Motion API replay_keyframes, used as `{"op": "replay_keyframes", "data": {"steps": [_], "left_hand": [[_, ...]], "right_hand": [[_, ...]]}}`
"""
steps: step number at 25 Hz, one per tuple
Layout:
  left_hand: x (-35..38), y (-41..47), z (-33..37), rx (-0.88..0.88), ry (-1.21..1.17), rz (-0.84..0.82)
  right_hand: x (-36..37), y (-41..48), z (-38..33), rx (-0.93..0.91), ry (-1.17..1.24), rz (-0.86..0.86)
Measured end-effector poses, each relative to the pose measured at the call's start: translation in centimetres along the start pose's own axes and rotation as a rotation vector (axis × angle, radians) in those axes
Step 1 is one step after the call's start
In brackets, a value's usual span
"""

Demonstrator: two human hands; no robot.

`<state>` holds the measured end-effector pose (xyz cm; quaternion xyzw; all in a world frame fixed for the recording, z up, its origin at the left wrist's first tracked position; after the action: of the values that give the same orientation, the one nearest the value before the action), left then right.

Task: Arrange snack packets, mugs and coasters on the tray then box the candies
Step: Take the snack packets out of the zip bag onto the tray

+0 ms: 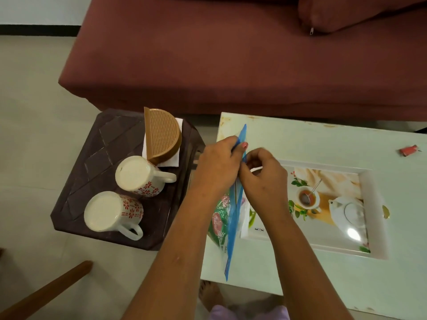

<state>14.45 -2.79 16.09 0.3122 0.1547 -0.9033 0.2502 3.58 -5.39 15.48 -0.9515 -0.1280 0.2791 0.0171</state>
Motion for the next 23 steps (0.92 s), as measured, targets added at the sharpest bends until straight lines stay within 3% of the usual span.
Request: {"op": "replay_keyframes", "data": {"steps": [5,12,19,23], "left_hand": [[0.1,-0.8,-2.0,-0.070,-0.253,-0.023],[-0.1,-1.1,-0.2,0.136,0.013,0.114],[1.9,-1.1,-0.6,0.061,-0.142,-0.024],[1.3,-1.8,0.3,0.115,-0.056,0.109]], "right_hand": [[-0.2,1.3,-1.5,-0.099,-0.047,0.070],[0.1,0.5,-0.6,-0.178,-0.035,-0.069],[0.2,1.7,-0.1,-0.162,0.049,-0.093],[-0.3,2.1,-0.3,-0.197,-0.037,-0.069]]}}
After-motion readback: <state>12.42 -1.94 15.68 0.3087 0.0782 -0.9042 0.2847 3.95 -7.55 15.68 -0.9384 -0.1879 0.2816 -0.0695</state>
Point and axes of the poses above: each hand's wrist, its own y-axis towards the middle knuckle, its own x-axis out of the palm, z = x × y, the point moved 9 cm from there along y, towards the middle knuckle, and after that the axes turned 6 degrees about z, right-handed, at the moved point
